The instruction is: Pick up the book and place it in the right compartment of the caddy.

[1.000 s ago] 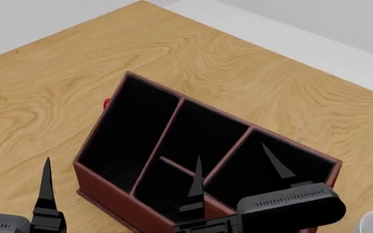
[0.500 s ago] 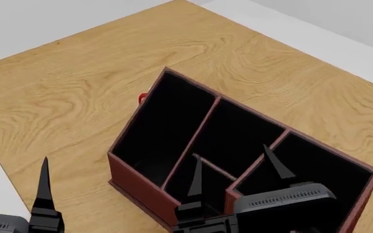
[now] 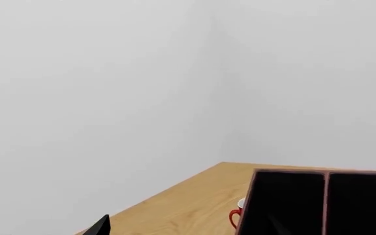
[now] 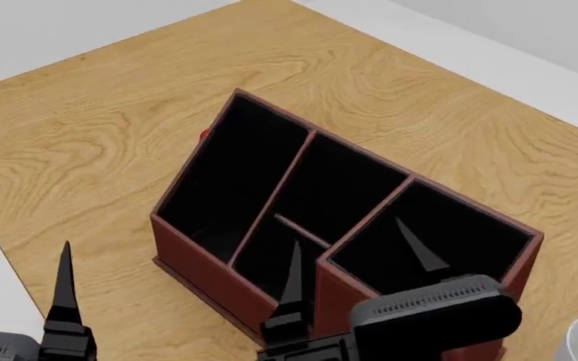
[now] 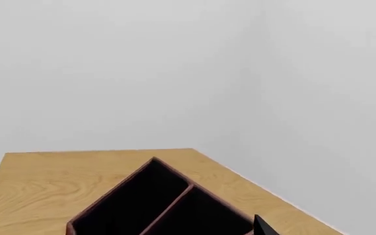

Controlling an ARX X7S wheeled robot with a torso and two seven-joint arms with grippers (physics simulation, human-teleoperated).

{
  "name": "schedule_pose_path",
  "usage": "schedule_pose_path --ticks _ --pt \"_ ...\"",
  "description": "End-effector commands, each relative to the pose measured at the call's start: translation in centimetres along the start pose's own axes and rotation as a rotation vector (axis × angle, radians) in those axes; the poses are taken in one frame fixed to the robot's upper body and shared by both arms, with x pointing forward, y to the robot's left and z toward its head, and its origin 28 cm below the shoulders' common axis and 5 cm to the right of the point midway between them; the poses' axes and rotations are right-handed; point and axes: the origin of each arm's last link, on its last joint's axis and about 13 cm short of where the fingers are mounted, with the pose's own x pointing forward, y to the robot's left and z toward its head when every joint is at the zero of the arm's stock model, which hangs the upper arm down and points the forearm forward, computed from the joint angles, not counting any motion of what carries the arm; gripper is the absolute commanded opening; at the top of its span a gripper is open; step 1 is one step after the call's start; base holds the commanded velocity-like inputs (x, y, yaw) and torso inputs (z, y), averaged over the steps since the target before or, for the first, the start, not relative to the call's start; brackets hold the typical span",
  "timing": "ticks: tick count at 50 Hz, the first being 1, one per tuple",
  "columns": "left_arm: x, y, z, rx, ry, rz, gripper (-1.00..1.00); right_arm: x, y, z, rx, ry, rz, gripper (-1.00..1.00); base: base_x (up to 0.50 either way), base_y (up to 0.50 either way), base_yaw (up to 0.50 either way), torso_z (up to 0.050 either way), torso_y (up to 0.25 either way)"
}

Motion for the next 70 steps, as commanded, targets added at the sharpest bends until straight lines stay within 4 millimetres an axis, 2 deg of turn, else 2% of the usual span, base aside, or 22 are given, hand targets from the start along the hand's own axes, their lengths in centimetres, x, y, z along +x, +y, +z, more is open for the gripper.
schedule_pose_path --ticks 1,6,11,15,18,20,26,47,70 --pt "0.0 0.7 0.4 -0.008 -0.008 0.028 1.00 -0.5 0.5 4.1 -0.081 0.035 0.046 1.00 0.00 0.00 0.00 0.000 0.000" --pt "-0.1 1.1 0.8 -0.019 -0.016 0.041 1.00 -0.3 1.1 7.0 -0.156 0.115 0.076 1.00 0.00 0.00 0.00 0.000 0.000" --pt "-0.2 1.5 1.1 -0.028 -0.027 0.059 1.00 0.0 1.3 9.2 -0.145 0.185 0.135 1.00 0.00 0.00 0.00 0.000 0.000" --pt "-0.2 1.7 1.3 -0.035 -0.036 0.068 1.00 0.8 0.9 10.3 -0.178 0.232 0.002 1.00 0.00 0.00 0.00 0.000 0.000" --pt "-0.3 1.8 1.3 -0.032 -0.039 0.071 1.00 -0.4 1.8 10.4 -0.120 0.328 0.206 1.00 0.00 0.00 0.00 0.000 0.000" --pt "-0.4 1.9 1.5 -0.033 -0.042 0.076 1.00 -0.5 1.9 10.4 -0.125 0.378 0.228 1.00 0.00 0.00 0.00 0.000 0.000" --pt "-0.5 2.0 1.7 -0.036 -0.048 0.079 1.00 -0.7 2.4 9.6 -0.120 0.449 0.284 1.00 0.00 0.00 0.00 0.000 0.000" --pt "-0.6 2.3 2.0 -0.044 -0.058 0.087 1.00 -0.2 2.9 3.4 -0.084 0.662 0.359 1.00 0.00 0.00 0.00 0.000 0.000" --pt "-0.5 2.2 1.6 -0.042 -0.054 0.083 1.00 0.8 1.7 0.1 -0.039 0.759 0.314 1.00 0.00 0.00 0.00 0.000 0.000"
